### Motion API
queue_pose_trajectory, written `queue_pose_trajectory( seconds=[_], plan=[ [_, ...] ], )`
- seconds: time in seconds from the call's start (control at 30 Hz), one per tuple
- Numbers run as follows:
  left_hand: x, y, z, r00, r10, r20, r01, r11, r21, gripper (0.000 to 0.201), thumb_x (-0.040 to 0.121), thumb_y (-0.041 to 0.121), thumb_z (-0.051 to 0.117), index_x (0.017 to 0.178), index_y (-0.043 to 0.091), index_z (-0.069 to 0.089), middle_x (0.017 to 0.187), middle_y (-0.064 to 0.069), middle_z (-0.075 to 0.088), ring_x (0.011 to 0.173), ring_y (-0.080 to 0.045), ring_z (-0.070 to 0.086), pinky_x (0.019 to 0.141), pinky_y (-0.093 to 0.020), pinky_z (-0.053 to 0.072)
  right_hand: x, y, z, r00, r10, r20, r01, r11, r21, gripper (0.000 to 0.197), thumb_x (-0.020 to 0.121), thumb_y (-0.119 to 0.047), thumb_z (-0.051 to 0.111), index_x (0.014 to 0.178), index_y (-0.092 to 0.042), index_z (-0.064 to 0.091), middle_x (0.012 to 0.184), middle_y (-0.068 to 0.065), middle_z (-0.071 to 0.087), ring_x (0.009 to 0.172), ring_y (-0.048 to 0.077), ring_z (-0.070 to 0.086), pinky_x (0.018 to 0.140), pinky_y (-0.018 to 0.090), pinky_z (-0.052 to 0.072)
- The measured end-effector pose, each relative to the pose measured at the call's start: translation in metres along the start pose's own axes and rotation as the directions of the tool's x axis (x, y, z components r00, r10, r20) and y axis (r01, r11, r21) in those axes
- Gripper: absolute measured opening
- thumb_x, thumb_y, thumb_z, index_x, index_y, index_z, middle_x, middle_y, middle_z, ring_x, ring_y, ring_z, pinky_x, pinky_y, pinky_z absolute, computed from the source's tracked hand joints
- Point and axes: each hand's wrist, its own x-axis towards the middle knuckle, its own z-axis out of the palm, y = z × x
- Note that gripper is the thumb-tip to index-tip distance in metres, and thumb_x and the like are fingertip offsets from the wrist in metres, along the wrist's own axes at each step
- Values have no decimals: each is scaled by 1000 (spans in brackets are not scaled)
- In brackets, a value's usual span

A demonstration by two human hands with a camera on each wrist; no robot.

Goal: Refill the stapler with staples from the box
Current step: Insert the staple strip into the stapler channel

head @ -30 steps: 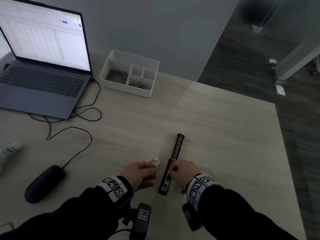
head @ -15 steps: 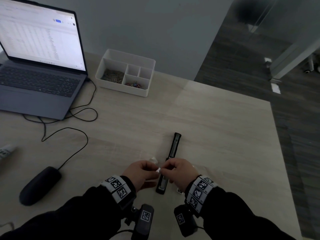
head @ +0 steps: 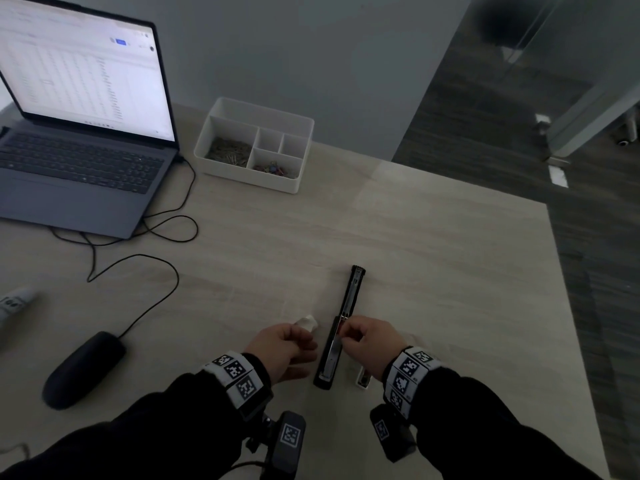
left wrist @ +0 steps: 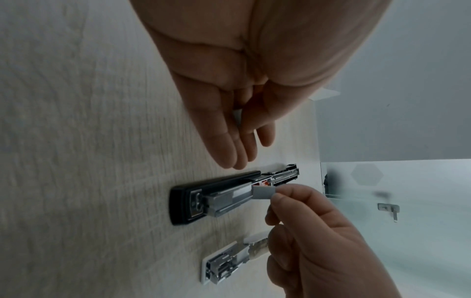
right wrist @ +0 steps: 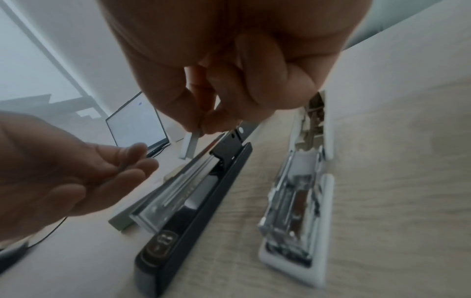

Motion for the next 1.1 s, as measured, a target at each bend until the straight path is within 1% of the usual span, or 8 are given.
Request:
queue_pose_trajectory(
  seconds=[0.2,0.33,0.57,0.7,0.8,0.9,0.97,1.1],
  plan=[
    [-2,3,0,1000,-7,26,7,1000,0,23,90,-10,48,99,10,57,96,-9,71,77,-20,69,55,-29,57,3,-3,-2,997,-75,30,78,991,-112,10,76,-22,56,80,-20,65,72,-4,63,65,14,56,64,30,52],
    [-2,4,-1,1000,-12,22,12,1000,-4,20,90,-7,50,96,11,55,97,-8,72,76,-21,69,57,-31,56,5,-6,-5,992,-115,57,123,978,-166,8,79,-22,55,77,-22,62,69,-7,56,68,14,54,65,28,48],
    [-5,6,-3,1000,1,4,-1,999,45,14,84,4,69,93,8,58,96,-15,74,73,-22,71,58,-34,57,4,-5,-3,982,-131,137,165,947,-276,23,86,-30,52,96,-23,72,94,-3,71,87,16,64,79,29,53],
    [-9,9,2,999,10,46,-14,995,101,13,81,8,73,92,11,66,86,-10,73,73,-19,70,59,-32,57,-5,2,-4,989,-133,-68,133,991,-11,13,83,-25,63,87,-25,75,83,-9,70,67,1,58,70,20,51],
    [-13,13,14,995,9,104,-23,991,133,9,87,13,68,94,18,70,83,-2,73,69,-14,67,57,-28,55,-19,3,-7,972,-147,-186,184,962,203,13,80,-17,70,83,-29,74,80,-11,70,62,7,61,61,20,52],
    [-15,14,27,984,-6,180,-19,990,139,13,91,13,63,98,16,73,77,-1,70,66,-15,63,55,-28,55,-32,9,-13,960,-212,-181,249,945,213,30,78,-11,73,73,-40,67,72,-24,65,59,8,61,54,13,47],
    [-17,14,35,976,-14,216,-18,989,148,15,92,12,62,101,13,73,74,0,70,63,-15,60,58,-29,55,-39,15,-16,957,-224,-183,260,942,211,28,78,-9,74,71,-35,66,69,-32,62,54,3,58,51,8,41],
    [-21,12,51,969,-43,245,6,989,147,16,92,12,61,87,18,75,67,1,69,57,-13,53,52,-26,49,-49,29,-20,935,-256,-246,316,916,247,27,75,-9,76,73,-34,66,73,-26,64,58,6,55,55,10,43]
  ],
)
